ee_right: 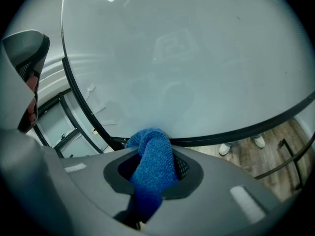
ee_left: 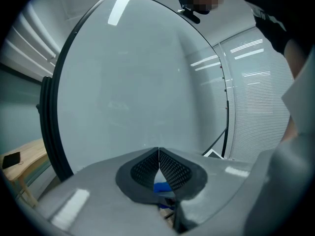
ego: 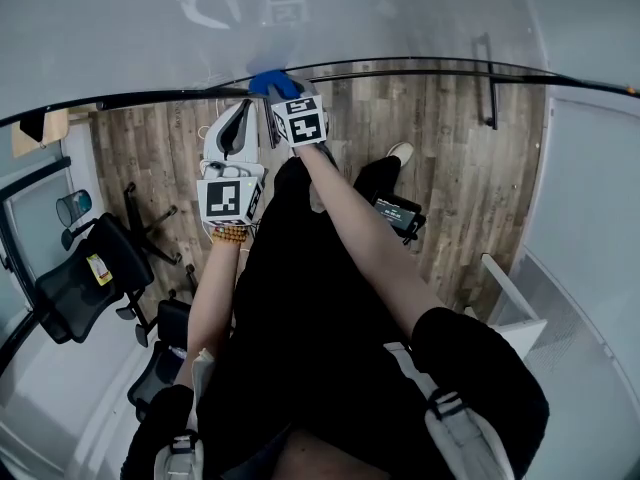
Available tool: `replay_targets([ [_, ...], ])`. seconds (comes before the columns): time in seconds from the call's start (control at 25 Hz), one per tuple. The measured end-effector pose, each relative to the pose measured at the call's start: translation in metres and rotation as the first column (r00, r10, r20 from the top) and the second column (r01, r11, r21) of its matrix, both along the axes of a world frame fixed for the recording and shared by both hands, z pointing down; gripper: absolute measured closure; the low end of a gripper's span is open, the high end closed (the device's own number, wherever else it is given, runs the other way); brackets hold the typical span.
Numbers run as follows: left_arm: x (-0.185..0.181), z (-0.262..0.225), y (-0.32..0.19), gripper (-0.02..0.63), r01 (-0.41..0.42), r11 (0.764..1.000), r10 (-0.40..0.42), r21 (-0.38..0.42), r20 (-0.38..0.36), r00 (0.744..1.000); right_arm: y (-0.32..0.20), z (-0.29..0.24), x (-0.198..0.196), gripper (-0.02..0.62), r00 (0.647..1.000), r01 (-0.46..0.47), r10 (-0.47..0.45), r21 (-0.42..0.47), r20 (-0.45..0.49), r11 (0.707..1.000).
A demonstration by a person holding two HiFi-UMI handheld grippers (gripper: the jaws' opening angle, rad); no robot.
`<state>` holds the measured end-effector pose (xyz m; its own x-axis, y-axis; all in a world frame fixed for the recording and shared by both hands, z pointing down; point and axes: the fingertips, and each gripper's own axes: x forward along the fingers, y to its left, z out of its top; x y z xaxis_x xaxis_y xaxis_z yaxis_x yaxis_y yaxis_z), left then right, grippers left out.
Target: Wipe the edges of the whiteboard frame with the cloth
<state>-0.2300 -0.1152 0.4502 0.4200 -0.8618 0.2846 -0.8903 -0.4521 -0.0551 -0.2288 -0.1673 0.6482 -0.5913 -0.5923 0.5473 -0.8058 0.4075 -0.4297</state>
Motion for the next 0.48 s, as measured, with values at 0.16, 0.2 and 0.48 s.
replay_targets([
  [0.16,0.011,-0.006,-0.001,0.603,-0.007,1.000,0.007,0.008,0.007,1.000,0.002,-0.002,0.012,0.505,1.000,-0.003,0.003,-0.003,0.002,1.000],
  [0.2,0.012,-0.008,-0.002,0.603,-0.010,1.000,0.010,0.008,0.009,1.000,0.001,-0.004,0.013,0.505,1.000,-0.003,0.003,-0.003,0.002,1.000],
  [0.48,0.020,-0.015,-0.007,0.603,-0.031,0.999,0.031,0.006,-0.001,1.000,0.001,-0.013,0.016,0.505,1.000,0.001,-0.001,-0.007,0.002,1.000],
])
